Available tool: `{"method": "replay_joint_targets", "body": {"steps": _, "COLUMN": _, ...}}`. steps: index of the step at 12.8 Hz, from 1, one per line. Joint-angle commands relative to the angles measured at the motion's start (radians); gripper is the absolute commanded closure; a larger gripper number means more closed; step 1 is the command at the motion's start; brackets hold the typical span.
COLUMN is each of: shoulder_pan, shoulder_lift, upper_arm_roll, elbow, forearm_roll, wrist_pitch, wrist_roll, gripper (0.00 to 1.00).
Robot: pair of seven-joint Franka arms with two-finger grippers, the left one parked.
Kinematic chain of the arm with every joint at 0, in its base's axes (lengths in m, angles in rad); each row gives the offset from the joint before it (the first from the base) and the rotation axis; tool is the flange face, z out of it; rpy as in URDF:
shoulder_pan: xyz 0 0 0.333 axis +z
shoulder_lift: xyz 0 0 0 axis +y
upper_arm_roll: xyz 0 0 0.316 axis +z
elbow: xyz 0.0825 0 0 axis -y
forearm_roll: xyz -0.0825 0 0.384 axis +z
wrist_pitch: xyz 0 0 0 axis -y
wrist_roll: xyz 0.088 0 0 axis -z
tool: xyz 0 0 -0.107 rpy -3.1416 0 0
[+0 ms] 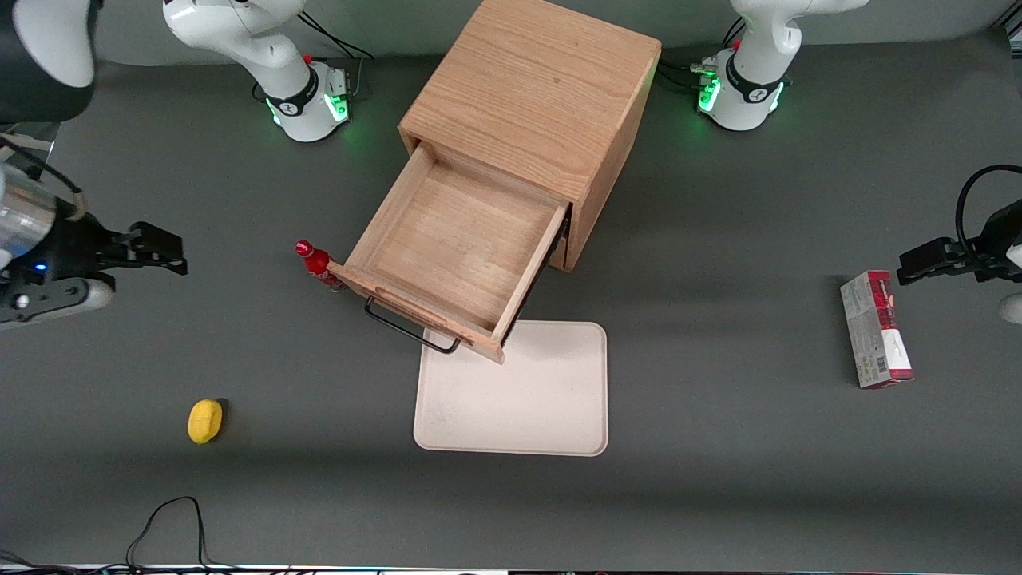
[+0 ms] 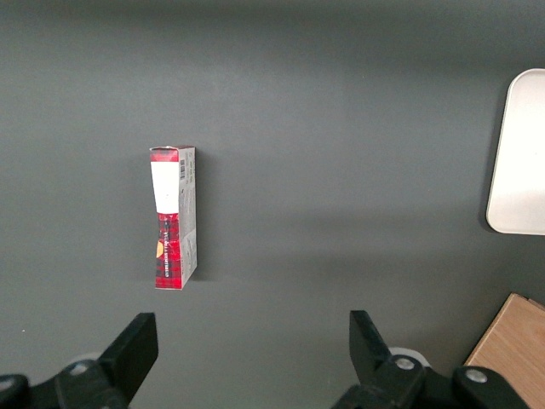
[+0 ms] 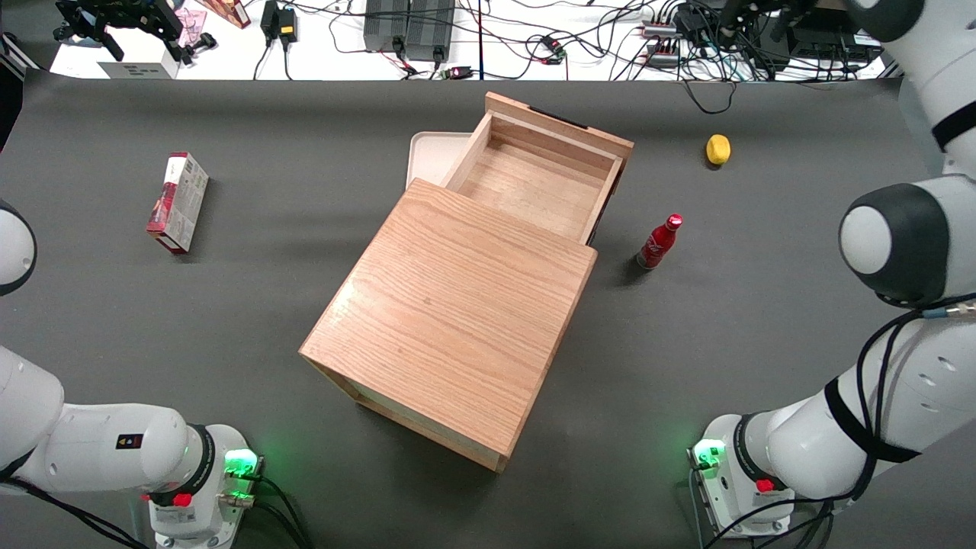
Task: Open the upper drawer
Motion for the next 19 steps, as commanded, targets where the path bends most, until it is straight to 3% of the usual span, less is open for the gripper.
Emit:
{"method": "replay_joint_targets", "body": {"steps": 1, "shoulder_pan": -0.157, "shoulder_lift": -0.128, "upper_arm_roll": 0.142, "elbow": -0.173, "forearm_roll": -0.042, "wrist_pitch": 0.096, "wrist_roll": 0.029, "gripper": 0.00}}
{"method": "replay_joint_targets", "body": {"steps": 4, "shoulder_pan": -0.287, "shoulder_lift": -0.220, "upper_arm_roll": 0.225, "elbow": -0.325, "forearm_roll": -0.042, "wrist_pitch": 0.166, "wrist_roll": 0.022, "gripper": 0.00}}
{"method": "replay_joint_targets", "body": {"steps": 7, "shoulder_pan": -0.299, "shoulder_lift": -0.282, "upper_arm_roll": 0.242, "elbow": -0.440, "forearm_roll": -0.108, "wrist_pitch": 0.249, "wrist_roll": 0.022, "gripper": 0.00}}
{"method": "replay_joint_targets", "body": {"steps": 12, "shoulder_pan": -0.348, "shoulder_lift": -0.264, "upper_arm_roll": 0.284, "elbow": -0.430, "forearm_roll": -0.122, "wrist_pitch": 0.270, "wrist_roll": 0.022, "gripper": 0.00}}
{"method": "replay_joint_targets", "body": {"steps": 19, "shoulder_pan": -0.339, "shoulder_lift": -0.227, "upper_arm_roll": 0.281, "elbow": -0.394, "forearm_roll": -0.123, "wrist_pitch": 0.267, "wrist_roll": 0.032, "gripper": 0.00}}
